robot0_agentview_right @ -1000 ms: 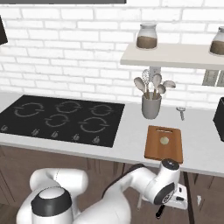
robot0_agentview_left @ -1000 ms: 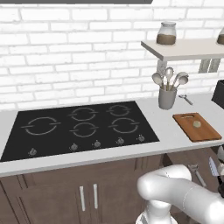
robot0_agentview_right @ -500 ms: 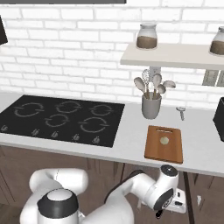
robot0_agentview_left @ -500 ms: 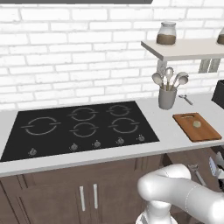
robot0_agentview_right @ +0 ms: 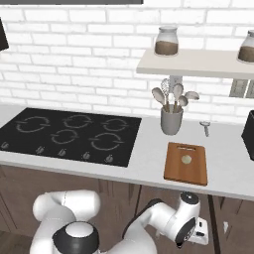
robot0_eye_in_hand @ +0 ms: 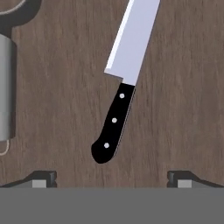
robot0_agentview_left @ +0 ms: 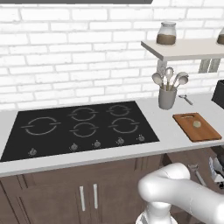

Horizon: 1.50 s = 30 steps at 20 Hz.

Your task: Place the appropriate cutting tool for cutting the garlic skin on the cutting board.

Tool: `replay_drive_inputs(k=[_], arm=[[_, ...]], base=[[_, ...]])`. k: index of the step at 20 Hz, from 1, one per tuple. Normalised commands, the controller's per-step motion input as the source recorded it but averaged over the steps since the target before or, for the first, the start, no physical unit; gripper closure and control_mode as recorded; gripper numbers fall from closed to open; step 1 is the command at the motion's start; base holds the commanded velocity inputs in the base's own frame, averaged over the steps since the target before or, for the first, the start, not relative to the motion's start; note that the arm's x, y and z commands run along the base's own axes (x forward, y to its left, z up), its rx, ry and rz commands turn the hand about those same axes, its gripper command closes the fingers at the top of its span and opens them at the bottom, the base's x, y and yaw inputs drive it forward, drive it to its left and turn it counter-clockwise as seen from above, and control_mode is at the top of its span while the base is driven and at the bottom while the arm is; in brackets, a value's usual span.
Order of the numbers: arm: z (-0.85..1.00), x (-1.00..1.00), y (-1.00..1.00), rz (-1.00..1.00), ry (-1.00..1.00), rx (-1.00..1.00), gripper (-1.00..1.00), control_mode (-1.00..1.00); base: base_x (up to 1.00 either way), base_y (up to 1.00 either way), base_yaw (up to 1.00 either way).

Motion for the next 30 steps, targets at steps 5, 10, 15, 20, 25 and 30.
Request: replay_drive_inputs(k=[5,10,15,20,25,30], arm=[[-0.2,0.04,-0.02,0.0,0.03,0.0,-1.0,-1.0],[-0.15,0.02,0.0,0.0,0.04,0.0,-1.0,-1.0],[-0.29,0.04,0.0,0.0,0.03,0.0,-1.0,-1.0],[-0.15,0.15,0.0,0.0,0.0,0.0,-1.0,-1.0],[0.0,0.14,0.0,0.0,0.0,0.0,-1.0,-1.0],[-0.16,0.04,0.0,0.0,0.0,0.0,1.0,-1.0]], base=[[0.0,0.0,0.0],[0.0,0.0,0.0],[0.0,0.0,0.0],[0.0,0.0,0.0],[0.0,0.0,0.0],[0.0,0.0,0.0]])
